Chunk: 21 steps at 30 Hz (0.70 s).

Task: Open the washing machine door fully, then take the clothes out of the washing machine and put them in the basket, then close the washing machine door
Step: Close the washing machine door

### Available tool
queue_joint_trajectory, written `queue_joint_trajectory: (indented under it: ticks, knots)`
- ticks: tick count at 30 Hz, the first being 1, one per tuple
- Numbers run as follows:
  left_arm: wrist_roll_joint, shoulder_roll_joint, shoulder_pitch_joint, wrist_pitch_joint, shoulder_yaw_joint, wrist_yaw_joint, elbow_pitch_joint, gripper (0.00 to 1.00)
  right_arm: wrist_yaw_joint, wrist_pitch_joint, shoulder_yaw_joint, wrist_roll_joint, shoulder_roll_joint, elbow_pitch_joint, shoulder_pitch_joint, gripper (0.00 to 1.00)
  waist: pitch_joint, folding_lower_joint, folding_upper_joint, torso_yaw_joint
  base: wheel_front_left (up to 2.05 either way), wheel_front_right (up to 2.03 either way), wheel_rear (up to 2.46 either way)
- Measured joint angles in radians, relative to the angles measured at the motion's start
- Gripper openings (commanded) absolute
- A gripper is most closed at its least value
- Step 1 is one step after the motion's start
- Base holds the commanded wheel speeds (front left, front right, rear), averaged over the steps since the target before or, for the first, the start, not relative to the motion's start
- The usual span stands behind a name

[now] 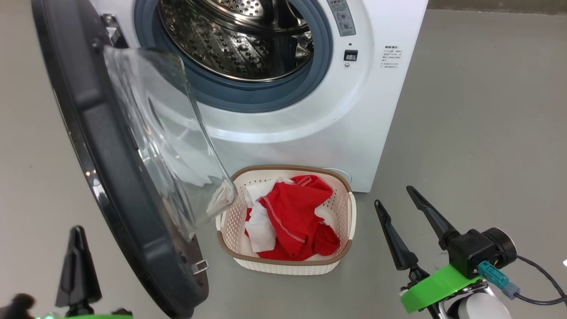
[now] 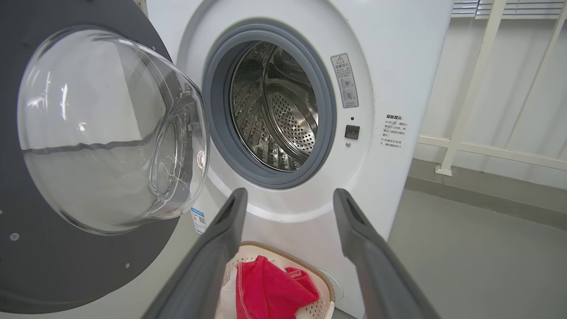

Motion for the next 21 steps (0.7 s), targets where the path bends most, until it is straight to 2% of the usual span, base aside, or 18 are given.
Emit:
queue_joint_trajectory:
  ticks: [5,10,11,12,17,21]
  knots:
    - [-0.289,-0.001,-0.031,0.009,-0.001,-0.008,-0.007,0.00,0.000,0.000,0.001,0.000,0.001,0.002,0.000,1.00,0.000,0.0000,0.0000,-0.002,0.00,0.00,0.00]
    - [-0.638,-0.002,-0.063,0.103,0.012,-0.008,-0.060,0.00,0.000,0.000,0.001,0.002,0.003,0.005,0.000,1.00,0.001,0.0000,0.0000,-0.009,0.00,0.00,0.00]
    - [-0.638,-0.002,-0.063,0.103,0.012,-0.008,-0.060,0.00,0.000,0.000,0.001,0.002,0.003,0.005,0.000,1.00,0.001,0.0000,0.0000,-0.009,0.00,0.00,0.00]
    - [-0.706,-0.002,-0.066,0.123,0.016,-0.006,-0.076,0.00,0.000,0.000,0.001,0.002,0.003,0.006,0.000,1.00,0.002,0.0000,0.0000,-0.011,0.00,0.00,0.00]
    - [-0.985,-0.003,-0.084,0.253,0.043,0.045,-0.151,0.00,0.000,0.000,0.001,0.009,0.003,0.006,0.000,1.00,0.007,0.0000,0.0000,-0.016,0.00,0.00,0.00]
    - [-1.131,-0.003,-0.086,0.336,0.061,0.088,-0.222,0.00,0.000,0.000,0.002,0.010,0.002,0.006,0.000,1.00,0.010,0.0000,0.0001,-0.020,0.00,0.00,0.00]
